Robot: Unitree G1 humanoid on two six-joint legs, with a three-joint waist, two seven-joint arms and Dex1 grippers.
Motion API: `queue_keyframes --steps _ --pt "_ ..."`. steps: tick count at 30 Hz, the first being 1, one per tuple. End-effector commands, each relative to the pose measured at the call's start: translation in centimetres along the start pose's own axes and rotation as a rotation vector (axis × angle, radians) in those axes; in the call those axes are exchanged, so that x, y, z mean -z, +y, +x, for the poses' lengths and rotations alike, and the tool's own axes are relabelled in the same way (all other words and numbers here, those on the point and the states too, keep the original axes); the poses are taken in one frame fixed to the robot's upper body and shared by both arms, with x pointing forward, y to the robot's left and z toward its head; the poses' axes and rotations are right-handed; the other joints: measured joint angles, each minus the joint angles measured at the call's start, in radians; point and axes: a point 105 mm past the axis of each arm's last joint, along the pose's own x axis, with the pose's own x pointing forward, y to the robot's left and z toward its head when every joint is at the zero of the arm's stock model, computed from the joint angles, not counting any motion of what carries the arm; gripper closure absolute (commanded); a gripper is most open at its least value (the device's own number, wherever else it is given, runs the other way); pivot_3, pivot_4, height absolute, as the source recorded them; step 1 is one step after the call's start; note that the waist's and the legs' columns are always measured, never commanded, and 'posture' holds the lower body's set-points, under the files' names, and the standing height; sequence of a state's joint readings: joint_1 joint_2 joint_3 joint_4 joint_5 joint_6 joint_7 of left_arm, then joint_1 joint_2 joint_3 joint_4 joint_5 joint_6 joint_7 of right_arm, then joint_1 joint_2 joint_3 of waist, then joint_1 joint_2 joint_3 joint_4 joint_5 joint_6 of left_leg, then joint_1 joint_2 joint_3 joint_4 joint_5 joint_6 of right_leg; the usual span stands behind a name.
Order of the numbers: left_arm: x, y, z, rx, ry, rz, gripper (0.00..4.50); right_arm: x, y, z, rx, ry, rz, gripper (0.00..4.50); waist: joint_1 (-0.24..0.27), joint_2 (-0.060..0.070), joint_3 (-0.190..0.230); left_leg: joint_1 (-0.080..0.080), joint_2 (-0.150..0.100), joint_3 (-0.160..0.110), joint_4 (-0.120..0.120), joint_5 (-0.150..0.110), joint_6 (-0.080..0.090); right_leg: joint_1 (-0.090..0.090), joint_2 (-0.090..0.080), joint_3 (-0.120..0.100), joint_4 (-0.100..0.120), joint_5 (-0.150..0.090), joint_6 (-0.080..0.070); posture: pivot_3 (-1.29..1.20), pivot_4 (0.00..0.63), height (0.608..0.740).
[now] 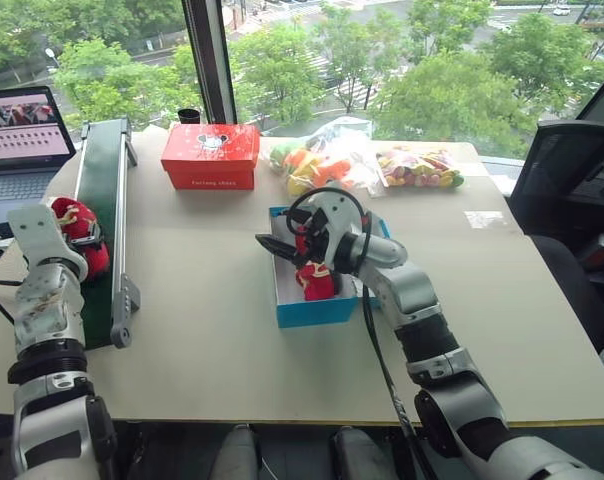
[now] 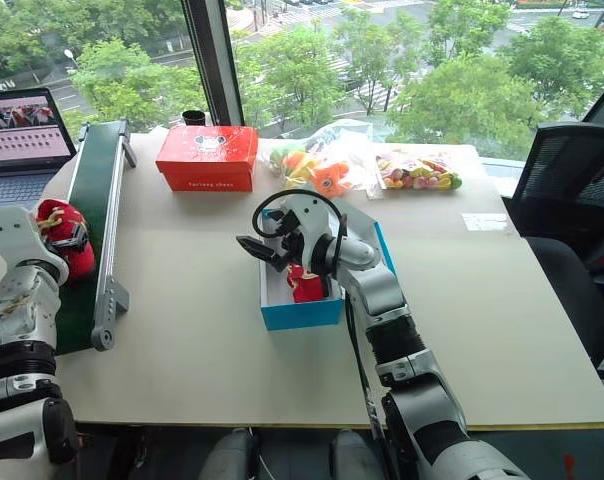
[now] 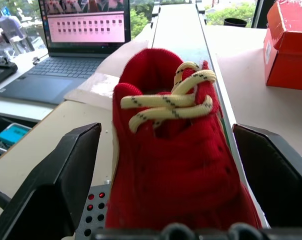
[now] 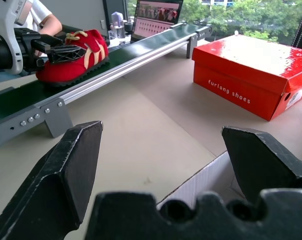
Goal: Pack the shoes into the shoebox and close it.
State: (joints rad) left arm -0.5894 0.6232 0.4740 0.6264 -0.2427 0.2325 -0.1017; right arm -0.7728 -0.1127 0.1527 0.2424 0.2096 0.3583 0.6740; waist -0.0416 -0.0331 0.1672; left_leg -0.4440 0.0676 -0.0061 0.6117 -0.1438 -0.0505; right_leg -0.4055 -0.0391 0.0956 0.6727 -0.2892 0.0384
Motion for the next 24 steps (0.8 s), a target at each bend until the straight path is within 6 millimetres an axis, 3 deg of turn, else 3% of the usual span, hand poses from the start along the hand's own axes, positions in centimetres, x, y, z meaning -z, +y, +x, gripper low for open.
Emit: queue_keyframes --steps 1,5,8,9,12,15,17,20,24 --pt "-1.0 -0.2 -0.1 0.015 -0.029 -0.036 1.82 -2.1 0.3 0.0 -0.014 -0.053 -0.049 0.0 0.002 0.0 0.0 0.0 0.0 0.0 0.0 0.0 0.0 0.0 0.0 0.0 0.001 0.0 0.0 0.0 0.15 0.739" --pt "-1.9 -0.6 -0.3 0.017 -0.054 -0.047 3.2 -2.1 0.4 0.0 -0.016 -0.049 -0.052 0.0 0.004 0.0 0.0 0.001 0.0 0.0 0.0 0.002 -0.002 0.0 0.0 0.0 0.002 0.0 0.0 0.0 0.15 0.739" --pt "-4.0 -1.6 -0.5 0.047 -0.131 -0.031 3.89 -2.2 0.5 0.0 -0.017 -0.048 -0.052 0.0 0.006 -0.001 0.0 0.001 0.0 0.0 0.001 0.003 -0.003 0.0 0.0 0.0 0.003 0.0 0.0 0.0 0.15 0.739" --pt "-5.6 -2.6 -0.8 0.083 -0.19 -0.055 3.99 -2.3 0.5 0.0 -0.016 -0.051 -0.044 0.0 0.006 -0.002 0.001 0.001 0.0 0.0 0.001 0.003 -0.003 0.0 0.0 0.0 0.003 0.0 0.0 0.0 0.15 0.739" --pt "-9.7 -6.7 -2.2 0.25 -0.332 -0.111 3.99 -3.4 0.2 0.0 -0.009 -0.106 0.053 0.0 0.008 -0.004 0.001 0.0 0.0 0.0 0.001 0.003 -0.003 0.0 0.0 0.0 0.002 0.0 0.0 0.0 0.15 0.739" --pt "-12.2 -10.8 -4.2 0.433 -0.403 -0.174 3.99 -5.3 -0.6 -0.4 0.008 -0.199 0.225 0.0 0.015 -0.004 0.001 -0.002 0.0 -0.001 0.0 0.003 -0.003 0.0 0.0 -0.001 0.001 0.0 0.0 0.0 0.15 0.739" --pt "-13.9 -14.9 -6.4 0.606 -0.439 -0.226 3.99 -7.2 -1.6 -0.9 0.013 -0.28 0.366 0.0 0.016 -0.004 0.001 -0.002 0.0 -0.001 0.0 0.003 -0.003 0.0 0.0 -0.001 0.001 0.0 0.0 0.0 0.15 0.739" --pt "-15.1 -19.4 -9.5 0.803 -0.449 -0.27 3.99 -9.4 -3.6 -1.9 0.038 -0.388 0.544 0.0 0.02 -0.004 0.001 -0.002 0.0 -0.001 0.0 0.003 -0.003 0.0 0.0 -0.001 0.001 0.0 0.0 0.0 0.15 0.739" --pt "-15.4 -21.5 -11.3 0.878 -0.434 -0.304 3.99 -10.3 -5.6 -2.7 0.101 -0.464 0.726 0.0 0.012 -0.004 0.001 -0.001 0.0 -0.001 -0.001 0.003 -0.003 0.0 0.0 -0.001 0.0 0.0 0.0 0.0 0.15 0.739"
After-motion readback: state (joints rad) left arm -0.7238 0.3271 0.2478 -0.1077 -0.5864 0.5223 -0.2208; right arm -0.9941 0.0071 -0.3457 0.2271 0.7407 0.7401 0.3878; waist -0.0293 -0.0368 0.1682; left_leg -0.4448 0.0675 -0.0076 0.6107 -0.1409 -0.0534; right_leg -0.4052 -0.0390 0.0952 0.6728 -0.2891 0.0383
